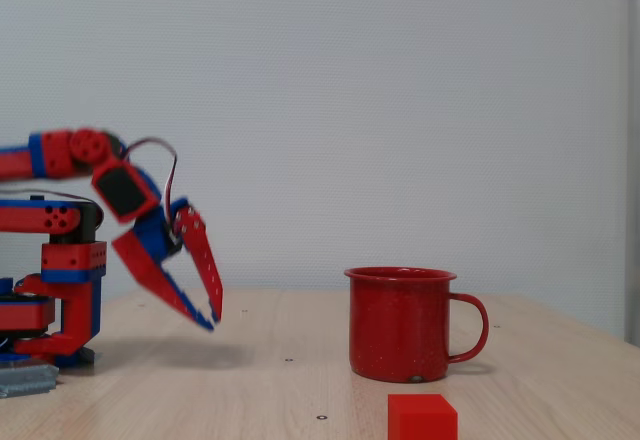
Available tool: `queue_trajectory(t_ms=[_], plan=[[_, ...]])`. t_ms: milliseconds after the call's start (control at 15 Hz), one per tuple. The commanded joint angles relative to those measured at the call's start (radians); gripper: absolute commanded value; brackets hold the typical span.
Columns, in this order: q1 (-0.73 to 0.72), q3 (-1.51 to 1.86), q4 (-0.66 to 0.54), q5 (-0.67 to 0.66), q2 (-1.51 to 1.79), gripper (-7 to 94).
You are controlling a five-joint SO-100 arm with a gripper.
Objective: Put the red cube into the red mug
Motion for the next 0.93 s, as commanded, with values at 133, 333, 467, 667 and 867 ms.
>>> queue_trajectory(t_ms=[133, 333, 467, 667, 867], plan=[[0.114, -0.374, 0.064, 0.002, -0.281, 0], [0.196, -0.707, 0.167, 0.000, -0.554, 0], [0.258, -0.919, 0.250, 0.000, -0.724, 0], [0.318, -1.158, 0.356, -0.015, -0.931, 0], [0.373, -1.494, 0.512, -0.080, -1.192, 0]])
